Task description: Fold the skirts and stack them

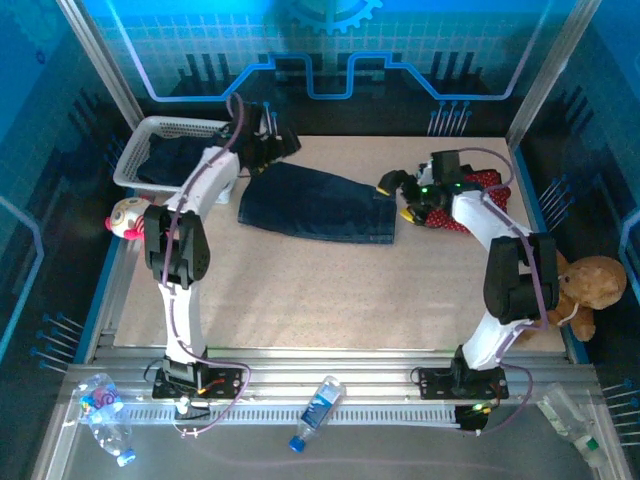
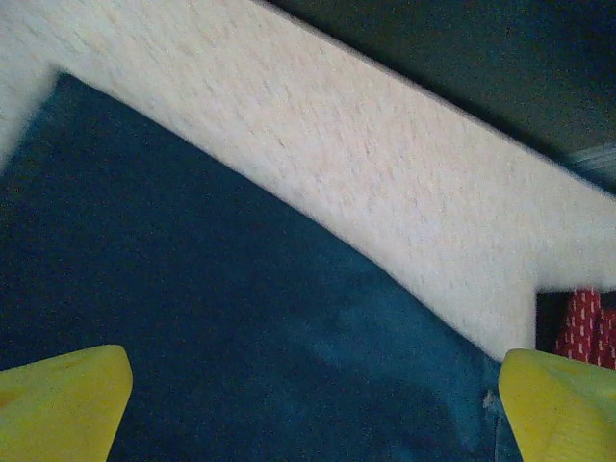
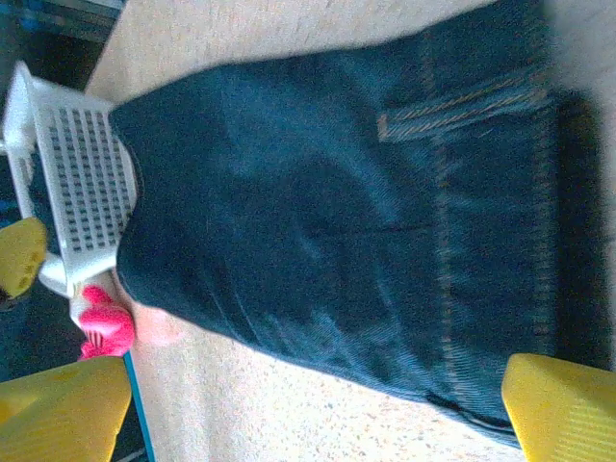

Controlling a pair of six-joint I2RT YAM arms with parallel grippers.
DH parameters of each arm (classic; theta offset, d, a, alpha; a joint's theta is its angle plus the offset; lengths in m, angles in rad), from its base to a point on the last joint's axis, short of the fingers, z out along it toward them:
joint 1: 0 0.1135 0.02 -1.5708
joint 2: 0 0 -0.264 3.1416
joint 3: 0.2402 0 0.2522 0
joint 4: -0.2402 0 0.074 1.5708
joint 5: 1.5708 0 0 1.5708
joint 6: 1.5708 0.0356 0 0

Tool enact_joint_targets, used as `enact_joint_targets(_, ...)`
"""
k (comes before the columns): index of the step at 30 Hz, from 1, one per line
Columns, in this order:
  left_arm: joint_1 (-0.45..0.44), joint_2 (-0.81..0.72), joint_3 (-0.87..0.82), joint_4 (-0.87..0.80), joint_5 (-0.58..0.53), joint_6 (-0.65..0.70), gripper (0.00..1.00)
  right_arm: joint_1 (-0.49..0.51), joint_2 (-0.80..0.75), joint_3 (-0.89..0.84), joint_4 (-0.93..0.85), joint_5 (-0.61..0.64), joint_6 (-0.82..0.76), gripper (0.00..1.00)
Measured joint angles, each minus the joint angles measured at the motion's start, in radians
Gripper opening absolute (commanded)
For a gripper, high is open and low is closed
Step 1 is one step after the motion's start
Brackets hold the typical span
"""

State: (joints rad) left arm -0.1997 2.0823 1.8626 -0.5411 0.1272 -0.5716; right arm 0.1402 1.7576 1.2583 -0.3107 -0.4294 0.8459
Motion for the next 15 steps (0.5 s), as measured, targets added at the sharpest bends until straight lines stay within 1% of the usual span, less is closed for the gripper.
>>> enact_joint_targets(3,-0.027,0.000,-0.118,0.037,0.028,-0.035,0.99,0.054,0.068,0.027,0.014,-0.009,0.000,1.00)
enact_joint_targets(7,-0.018,-0.002,-0.320,0.107,0.023,-0.078,0.99,0.084,0.145,0.011,0.020,-0.011,-0.004,1.00)
enact_joint_targets(9,-0.006,-0.009,-0.425,0.168,0.018,-0.085,0.99,0.080,0.148,-0.041,0.032,-0.005,-0.009,1.00)
enact_joint_targets(10,-0.002,-0.039,-0.454,0.206,0.026,-0.093,0.99,0.075,0.145,-0.063,0.040,-0.013,-0.012,1.00)
enact_joint_targets(12,0.002,-0.083,-0.524,0.246,0.020,-0.109,0.99,0.061,0.131,-0.077,0.050,-0.021,-0.024,1.00)
enact_joint_targets(13,0.003,-0.101,-0.575,0.281,0.022,-0.111,0.99,0.050,0.128,-0.077,0.038,-0.014,-0.039,1.00)
enact_joint_targets(15,0.003,-0.135,-0.621,0.322,0.031,-0.124,0.99,0.025,0.132,-0.074,0.005,0.010,-0.071,1.00)
